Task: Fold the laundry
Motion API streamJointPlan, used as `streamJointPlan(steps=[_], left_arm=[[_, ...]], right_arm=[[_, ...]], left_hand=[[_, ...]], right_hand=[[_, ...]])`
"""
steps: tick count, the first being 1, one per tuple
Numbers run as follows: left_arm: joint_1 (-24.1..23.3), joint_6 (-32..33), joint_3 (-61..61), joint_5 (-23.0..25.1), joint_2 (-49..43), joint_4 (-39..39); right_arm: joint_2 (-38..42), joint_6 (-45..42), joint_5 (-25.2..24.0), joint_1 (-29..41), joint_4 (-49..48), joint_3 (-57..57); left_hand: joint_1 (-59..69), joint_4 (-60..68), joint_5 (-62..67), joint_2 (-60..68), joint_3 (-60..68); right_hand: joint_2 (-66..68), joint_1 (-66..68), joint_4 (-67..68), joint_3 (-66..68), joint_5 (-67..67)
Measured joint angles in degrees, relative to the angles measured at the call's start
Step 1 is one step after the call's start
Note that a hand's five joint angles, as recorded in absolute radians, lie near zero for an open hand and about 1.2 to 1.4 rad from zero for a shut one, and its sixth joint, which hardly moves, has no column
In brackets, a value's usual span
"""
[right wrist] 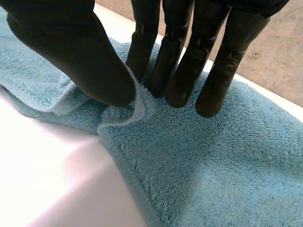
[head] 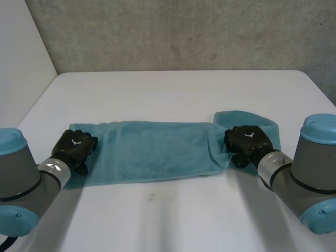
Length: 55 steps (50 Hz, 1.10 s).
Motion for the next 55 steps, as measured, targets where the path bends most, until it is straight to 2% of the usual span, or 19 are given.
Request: streamJointPlan(steps=[4,5,10,12,17,25,30,43,55], left_arm=[[0.0,0.1,0.4,0.0,-0.9,2.1],[-0.1,0.1,0.5,0.0,-1.1,2.3],[-0.1,0.2,0.9,-0.1,-2.2,2.4],[-0.1,0.2,1.0,-0.1,-2.3,2.1],[-0.1,0.1,0.0,-0.1,0.2,-0.8],[-0.1,-0.3,-2.1,0.3,5.8,-8.7],[0.1,-0.4,-2.9,0.3,6.5,-10.4],[1.9,-0.3,-2.5,0.1,2.3,-3.8],[2.3,-0.4,-1.9,0.1,1.2,-2.5]], right_arm=[[0.0,0.0,0.0,0.0,0.0,0.0],[0.0,0.0,0.0,0.0,0.0,0.0],[0.0,-0.1,0.0,-0.1,0.0,0.0],[0.0,-0.1,0.0,-0.1,0.1,0.0],[0.0,-0.1,-0.1,-0.1,0.1,0.0],[0.0,-0.1,0.0,-0.1,0.1,0.0],[0.0,-0.2,0.0,-0.1,0.1,-0.1],[0.0,-0.3,0.0,-0.1,0.1,0.0],[0.0,-0.3,-0.1,0.0,0.1,-0.1]], left_hand=[[0.0,0.0,0.0,0.0,0.0],[9.4,9.4,9.2,9.5,9.5],[9.3,9.6,9.3,9.7,9.7],[8.4,8.2,8.4,8.8,8.8],[-12.2,-11.4,-11.0,-10.8,-10.7],[-12.6,-12.6,-13.1,-12.3,-12.3],[-12.4,-12.5,-12.9,-12.2,-12.1],[-9.3,-8.9,-8.6,-8.8,-8.9],[-8.1,-7.6,-7.1,-7.2,-7.3]], right_hand=[[0.0,0.0,0.0,0.0,0.0],[0.0,0.0,0.0,0.0,0.0],[0.0,0.0,0.0,0.0,0.0],[0.0,0.0,0.0,0.0,0.0],[0.0,0.0,0.0,0.0,0.0],[0.0,0.0,0.0,0.0,0.0],[0.0,0.0,0.0,0.0,0.0],[0.0,0.0,0.0,0.0,0.0],[0.0,0.0,0.0,0.0,0.0]])
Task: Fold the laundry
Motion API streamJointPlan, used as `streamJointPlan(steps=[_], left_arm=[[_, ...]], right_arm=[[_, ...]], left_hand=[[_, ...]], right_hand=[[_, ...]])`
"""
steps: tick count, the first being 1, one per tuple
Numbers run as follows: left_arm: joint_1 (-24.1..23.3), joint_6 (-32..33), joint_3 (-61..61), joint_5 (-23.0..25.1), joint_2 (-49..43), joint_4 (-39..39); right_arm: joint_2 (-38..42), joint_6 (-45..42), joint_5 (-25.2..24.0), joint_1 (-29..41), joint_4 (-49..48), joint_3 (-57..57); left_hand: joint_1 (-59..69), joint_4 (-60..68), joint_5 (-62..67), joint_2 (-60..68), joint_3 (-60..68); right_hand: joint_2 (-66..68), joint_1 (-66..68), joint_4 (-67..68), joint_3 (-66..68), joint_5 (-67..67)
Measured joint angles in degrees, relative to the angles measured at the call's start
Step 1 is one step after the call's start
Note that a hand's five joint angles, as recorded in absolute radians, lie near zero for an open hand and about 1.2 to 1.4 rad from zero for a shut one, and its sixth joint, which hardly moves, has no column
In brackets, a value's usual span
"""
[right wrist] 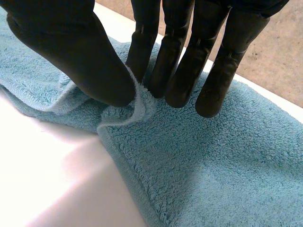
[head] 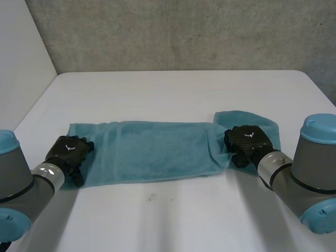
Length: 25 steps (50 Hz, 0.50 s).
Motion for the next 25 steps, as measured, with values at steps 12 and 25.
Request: streamJointPlan(steps=[12,25], left_arm=[[0.0,0.1,0.6,0.0,-0.8,1.4],[-0.1,0.1,0.2,0.2,-1.2,2.4]], right_arm=[[0.0,0.0,0.0,0.1,0.0,0.1],[0.0,0.0,0.0,0.1,0.0,0.1]], left_hand=[[10.1,9.5,8.2,9.1,9.4],[18.3,17.8,16.7,17.6,17.7]], right_hand=[[0.0,0.0,0.2,0.0,0.0],[0.0,0.0,0.2,0.0,0.0]])
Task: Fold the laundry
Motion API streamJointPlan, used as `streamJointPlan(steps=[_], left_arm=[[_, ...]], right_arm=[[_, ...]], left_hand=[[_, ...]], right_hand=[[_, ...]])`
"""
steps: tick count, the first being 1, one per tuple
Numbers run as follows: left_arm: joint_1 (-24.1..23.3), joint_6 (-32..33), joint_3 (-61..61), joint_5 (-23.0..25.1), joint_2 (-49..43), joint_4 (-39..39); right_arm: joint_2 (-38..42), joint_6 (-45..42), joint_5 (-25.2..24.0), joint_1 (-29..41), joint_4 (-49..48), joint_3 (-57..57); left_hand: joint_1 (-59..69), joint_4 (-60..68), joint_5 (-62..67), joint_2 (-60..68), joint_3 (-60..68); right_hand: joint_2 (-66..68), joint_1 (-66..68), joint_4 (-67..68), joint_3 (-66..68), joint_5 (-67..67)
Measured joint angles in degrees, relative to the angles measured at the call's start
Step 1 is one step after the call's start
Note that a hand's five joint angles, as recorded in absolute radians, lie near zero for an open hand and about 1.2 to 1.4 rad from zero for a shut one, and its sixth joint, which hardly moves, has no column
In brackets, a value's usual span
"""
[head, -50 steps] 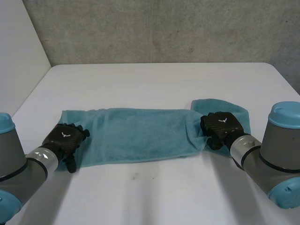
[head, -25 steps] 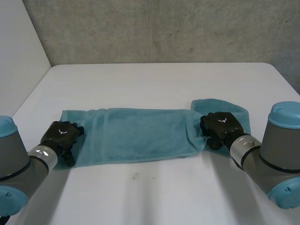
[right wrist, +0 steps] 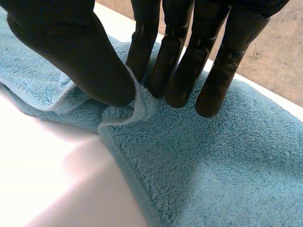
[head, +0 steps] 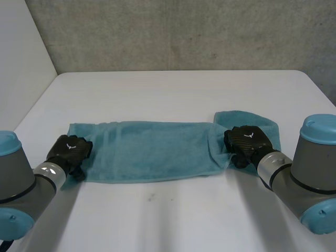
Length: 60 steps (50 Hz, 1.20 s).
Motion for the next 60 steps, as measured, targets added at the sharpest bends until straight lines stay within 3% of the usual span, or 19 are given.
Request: streamJointPlan(steps=[4,11,30,34,35,42,45,46,47,53,60], left_arm=[[0.0,0.0,-0.1,0.1,-0.2,-0.1],[-0.1,0.0,-0.3,0.1,0.3,0.0],[-0.2,-1.9,-3.9,0.0,16.1,0.0],[0.0,-2.9,-5.2,0.0,17.1,0.0],[0.5,-3.1,-5.5,0.0,17.0,0.0],[2.5,-3.3,-5.5,0.1,16.7,0.0],[2.6,-3.3,-5.4,0.1,16.7,0.0],[3.0,-3.3,-5.3,0.1,16.7,0.0],[3.0,-3.2,-5.3,0.1,16.7,0.0],[4.2,-3.2,-4.7,-0.1,16.7,0.1],[6.5,-3.3,-4.1,0.1,16.6,0.3]], right_arm=[[0.0,0.0,0.0,0.0,0.0,0.0],[-0.1,0.0,0.2,0.0,0.0,0.0],[-3.5,-0.3,0.5,-0.6,2.1,-1.2],[-4.4,-0.2,0.4,-1.8,4.9,-2.0],[-4.5,-0.2,0.4,-2.1,5.6,-2.1],[-4.7,0.9,0.1,-8.1,10.7,-0.6],[-4.8,1.1,0.1,-8.6,10.8,-0.3],[-6.1,2.4,-1.1,-12.2,11.2,1.5],[-6.5,2.7,-1.6,-13.0,11.2,1.9],[-9.5,3.8,-7.8,-19.2,11.8,4.3],[-10.8,-2.8,-13.1,-23.6,13.9,6.8]], left_hand=[[2.6,2.3,2.1,2.3,2.2],[25.4,28.4,26.6,28.6,28.0],[25.4,29.5,26.6,29.8,29.4],[25.4,29.5,26.6,29.8,29.4],[25.4,29.5,26.6,29.8,29.4],[25.4,29.7,26.6,29.8,29.4],[25.4,29.7,26.6,29.8,29.4],[25.4,29.7,26.6,29.8,29.4],[25.4,29.7,26.6,29.8,29.4],[25.4,29.7,26.6,29.8,29.4],[25.4,29.7,26.6,29.8,29.4]], right_hand=[[0.0,0.0,0.0,0.0,0.0],[0.0,0.0,0.0,0.0,0.0],[0.0,0.0,0.0,0.0,0.0],[-2.7,-0.7,-3.4,-3.1,-1.8],[-13.4,-8.9,-13.9,-13.7,-11.1],[-33.8,-26.3,-35.1,-34.5,-32.6],[-33.8,-26.3,-35.1,-34.5,-32.6],[-45.1,-35.5,-46.6,-45.7,-44.5],[-45.6,-36.3,-47.5,-46.5,-45.5],[-45.6,-36.4,-47.5,-46.5,-45.6],[-45.4,-36.2,-46.5,-46.4,-43.7]])
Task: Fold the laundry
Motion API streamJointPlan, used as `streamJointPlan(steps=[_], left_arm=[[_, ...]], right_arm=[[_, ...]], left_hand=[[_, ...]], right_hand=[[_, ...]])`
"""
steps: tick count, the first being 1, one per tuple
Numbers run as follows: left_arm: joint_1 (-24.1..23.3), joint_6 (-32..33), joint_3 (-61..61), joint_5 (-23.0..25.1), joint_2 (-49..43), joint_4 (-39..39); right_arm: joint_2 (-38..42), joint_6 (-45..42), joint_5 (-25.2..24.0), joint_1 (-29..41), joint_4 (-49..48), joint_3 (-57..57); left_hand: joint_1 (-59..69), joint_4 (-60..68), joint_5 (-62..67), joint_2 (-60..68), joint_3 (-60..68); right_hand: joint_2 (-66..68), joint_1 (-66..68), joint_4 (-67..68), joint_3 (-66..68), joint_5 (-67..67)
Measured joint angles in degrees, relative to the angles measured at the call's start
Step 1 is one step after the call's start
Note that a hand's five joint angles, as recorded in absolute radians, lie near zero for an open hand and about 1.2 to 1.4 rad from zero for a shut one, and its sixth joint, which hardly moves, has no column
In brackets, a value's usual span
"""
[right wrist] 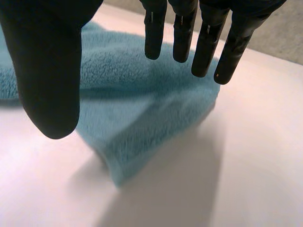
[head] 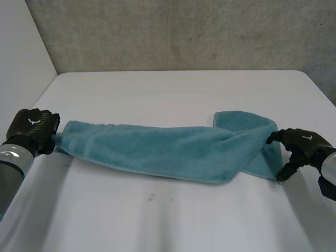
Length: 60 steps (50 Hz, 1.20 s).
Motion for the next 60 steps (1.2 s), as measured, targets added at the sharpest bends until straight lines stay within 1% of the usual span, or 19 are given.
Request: streamJointPlan(steps=[1,2,3,9,22,39,43,45,48,60], left_arm=[[0.2,0.0,0.0,0.1,-0.1,0.0],[0.2,0.0,0.0,0.1,-0.1,0.0],[0.4,0.0,0.0,0.1,-0.2,0.0],[0.3,0.0,0.0,0.3,-0.4,0.1],[0.2,-0.1,-0.1,0.3,-0.6,0.2],[-0.2,-0.1,-0.3,0.3,-1.1,0.1],[-0.2,-0.1,-0.3,0.3,-1.2,0.1],[-0.2,-0.1,-0.3,0.3,-1.3,0.1],[-0.2,-0.1,-0.3,0.3,-1.3,0.1],[-0.2,-0.1,-0.3,0.3,-1.3,0.2]], right_arm=[[0.0,-2.2,-0.4,-0.7,0.3,0.8],[0.0,-2.2,-0.4,-0.7,0.3,0.8],[0.0,-4.8,-0.7,-1.3,0.3,1.9],[0.5,-8.3,-0.5,-1.7,-2.0,4.3],[3.1,-8.1,-0.3,-1.3,-7.8,5.2],[6.9,-7.9,-0.2,-1.0,-9.6,3.4],[7.9,-7.8,-0.1,-0.8,-10.2,2.5],[8.6,-7.8,-0.1,-0.6,-10.4,1.9],[9.2,-7.8,0.0,-0.1,-10.5,1.1],[9.8,-7.7,0.8,0.9,-10.9,-0.2]], left_hand=[[0.0,0.0,0.0,0.0,0.0],[0.0,0.0,0.0,0.0,0.0],[0.0,0.0,0.0,0.0,0.0],[0.0,0.0,0.0,0.0,0.0],[0.0,0.0,0.0,0.0,0.0],[0.0,0.0,0.0,0.0,0.1],[0.0,0.0,0.0,0.0,0.1],[0.0,0.0,-0.1,0.0,0.1],[0.0,0.0,0.0,0.0,0.1],[0.0,0.0,0.0,0.1,0.1]], right_hand=[[0.0,0.0,0.0,0.0,0.0],[0.0,0.0,0.0,0.0,0.0],[0.0,0.0,0.0,0.0,0.2],[0.0,0.2,1.2,0.9,0.7],[7.7,6.0,7.9,8.2,5.8],[7.7,6.2,8.6,8.9,6.5],[8.7,7.1,9.2,9.7,7.2],[12.7,10.2,12.6,13.0,10.1],[13.1,10.6,13.3,13.5,10.8],[13.4,10.9,13.7,14.0,11.3]])
